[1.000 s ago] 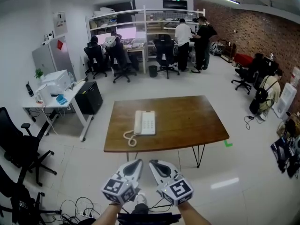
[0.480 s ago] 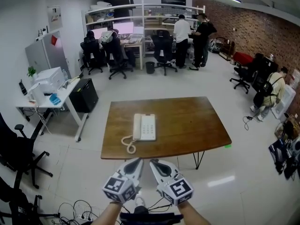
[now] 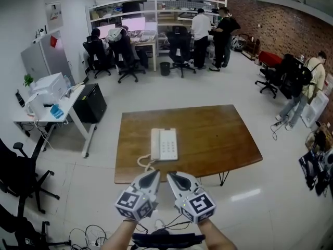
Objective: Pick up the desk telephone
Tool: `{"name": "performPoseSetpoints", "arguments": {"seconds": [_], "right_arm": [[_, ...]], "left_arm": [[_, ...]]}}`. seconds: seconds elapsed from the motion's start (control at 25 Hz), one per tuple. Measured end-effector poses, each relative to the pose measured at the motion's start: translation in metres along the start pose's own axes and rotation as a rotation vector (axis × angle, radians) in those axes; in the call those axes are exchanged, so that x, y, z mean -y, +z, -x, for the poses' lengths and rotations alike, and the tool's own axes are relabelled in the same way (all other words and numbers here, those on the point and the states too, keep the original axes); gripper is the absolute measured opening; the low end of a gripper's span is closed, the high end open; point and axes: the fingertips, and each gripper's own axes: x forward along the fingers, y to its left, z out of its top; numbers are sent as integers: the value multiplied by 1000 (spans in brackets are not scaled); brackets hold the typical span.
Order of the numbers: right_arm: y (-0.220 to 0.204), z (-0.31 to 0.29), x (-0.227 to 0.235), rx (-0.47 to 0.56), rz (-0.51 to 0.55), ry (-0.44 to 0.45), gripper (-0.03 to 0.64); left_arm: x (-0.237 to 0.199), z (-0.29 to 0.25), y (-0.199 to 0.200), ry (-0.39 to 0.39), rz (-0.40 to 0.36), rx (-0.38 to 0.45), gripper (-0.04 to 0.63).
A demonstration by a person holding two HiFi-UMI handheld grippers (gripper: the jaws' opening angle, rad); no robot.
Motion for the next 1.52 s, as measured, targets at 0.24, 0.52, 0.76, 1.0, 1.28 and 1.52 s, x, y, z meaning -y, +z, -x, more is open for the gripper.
{"name": "performPoseSetpoints", "arguments": {"seconds": [0.24, 0.52, 0.76, 1.0, 1.28, 1.52], "right_arm": [[4, -39, 9, -7, 3, -9, 0], [-5, -67, 27, -35, 5, -55, 0], [-13, -82, 34, -53, 1, -70, 0], [-21, -92, 41, -69, -25, -84, 0], [-30, -101, 62, -81, -46, -81, 1], [-35, -121, 87, -89, -66, -67, 1]], "left_arm": [[-29, -18, 8, -21, 14, -13, 2], [-57, -39, 3, -53, 40, -19, 2], [-73, -49, -5, -77, 62, -31, 2], [-85, -58, -13, -88, 79, -58, 2], [-92, -81, -27, -94, 80, -85, 2], [-109, -106, -38, -79, 84, -115, 2]]}}
